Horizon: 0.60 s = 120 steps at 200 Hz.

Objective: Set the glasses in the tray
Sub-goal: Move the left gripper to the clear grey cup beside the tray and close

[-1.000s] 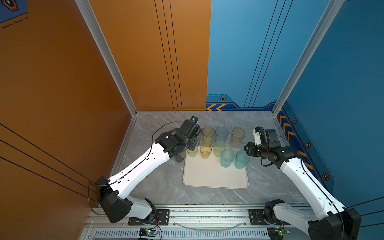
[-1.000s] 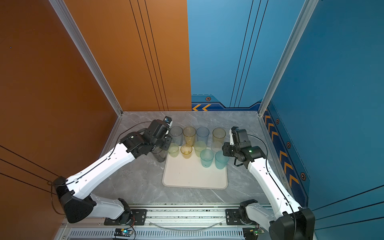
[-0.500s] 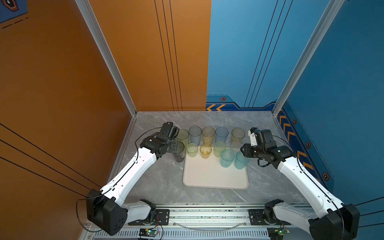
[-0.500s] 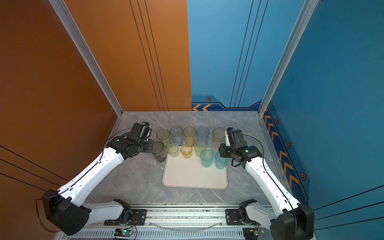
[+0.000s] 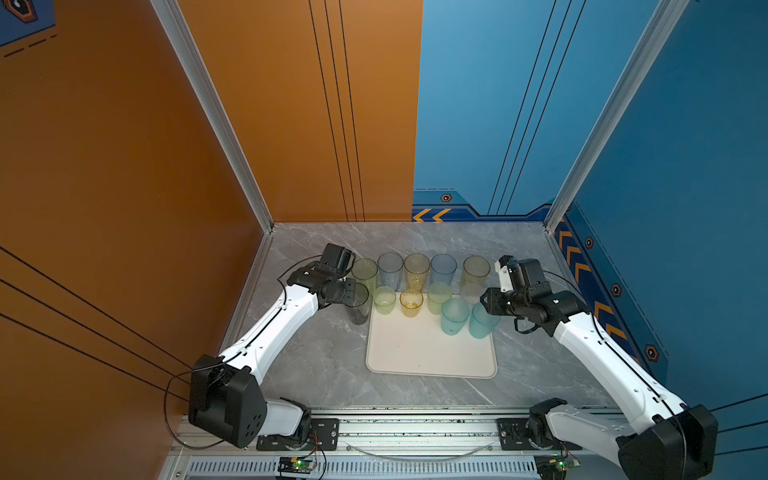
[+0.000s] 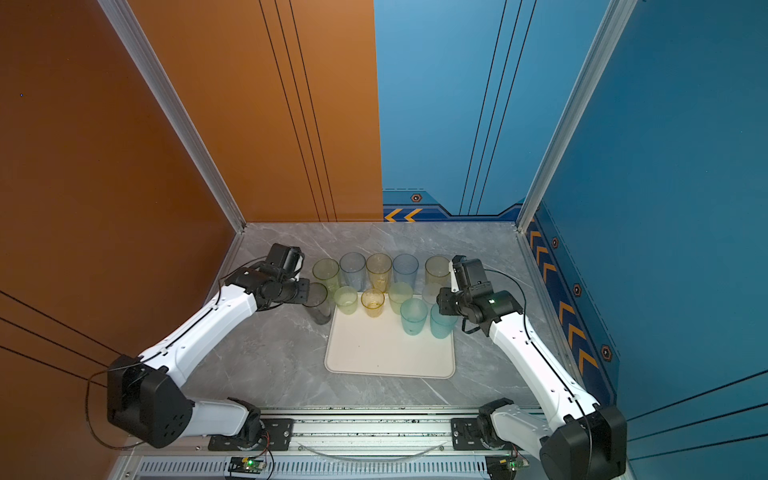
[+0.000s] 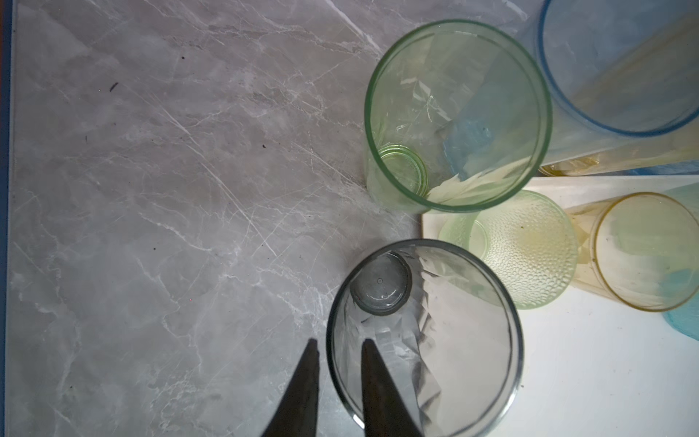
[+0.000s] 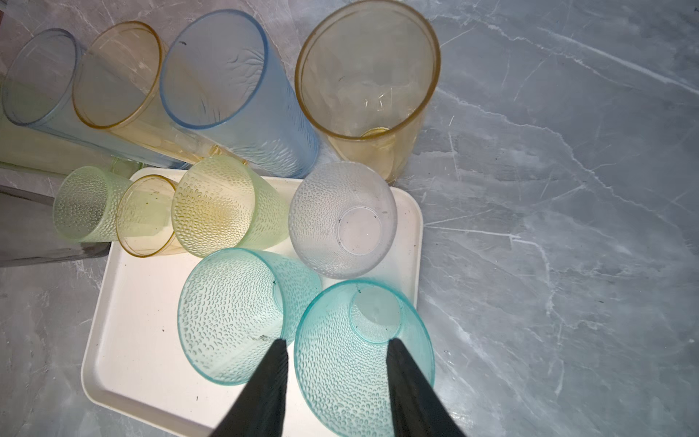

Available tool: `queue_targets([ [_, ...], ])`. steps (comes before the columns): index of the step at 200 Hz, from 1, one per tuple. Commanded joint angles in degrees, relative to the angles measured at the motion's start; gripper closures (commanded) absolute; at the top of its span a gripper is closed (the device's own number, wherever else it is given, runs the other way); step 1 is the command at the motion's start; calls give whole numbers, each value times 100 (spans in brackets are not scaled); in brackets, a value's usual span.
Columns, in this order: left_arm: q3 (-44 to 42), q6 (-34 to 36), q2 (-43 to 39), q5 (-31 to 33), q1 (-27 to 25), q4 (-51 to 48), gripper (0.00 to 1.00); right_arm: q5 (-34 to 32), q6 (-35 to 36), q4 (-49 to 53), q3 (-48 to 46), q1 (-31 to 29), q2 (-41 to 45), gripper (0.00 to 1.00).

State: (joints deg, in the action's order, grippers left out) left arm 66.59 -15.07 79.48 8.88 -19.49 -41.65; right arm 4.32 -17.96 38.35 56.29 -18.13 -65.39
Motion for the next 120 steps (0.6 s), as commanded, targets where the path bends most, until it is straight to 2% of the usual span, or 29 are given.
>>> queue_targets([
  [1, -51, -5, 96, -159, 76, 69, 77, -142, -6, 15, 163, -42, -54, 58],
  [120, -79, 92, 511, -281, 200, 157, 80, -158, -23, 6, 176, -51, -129, 58],
])
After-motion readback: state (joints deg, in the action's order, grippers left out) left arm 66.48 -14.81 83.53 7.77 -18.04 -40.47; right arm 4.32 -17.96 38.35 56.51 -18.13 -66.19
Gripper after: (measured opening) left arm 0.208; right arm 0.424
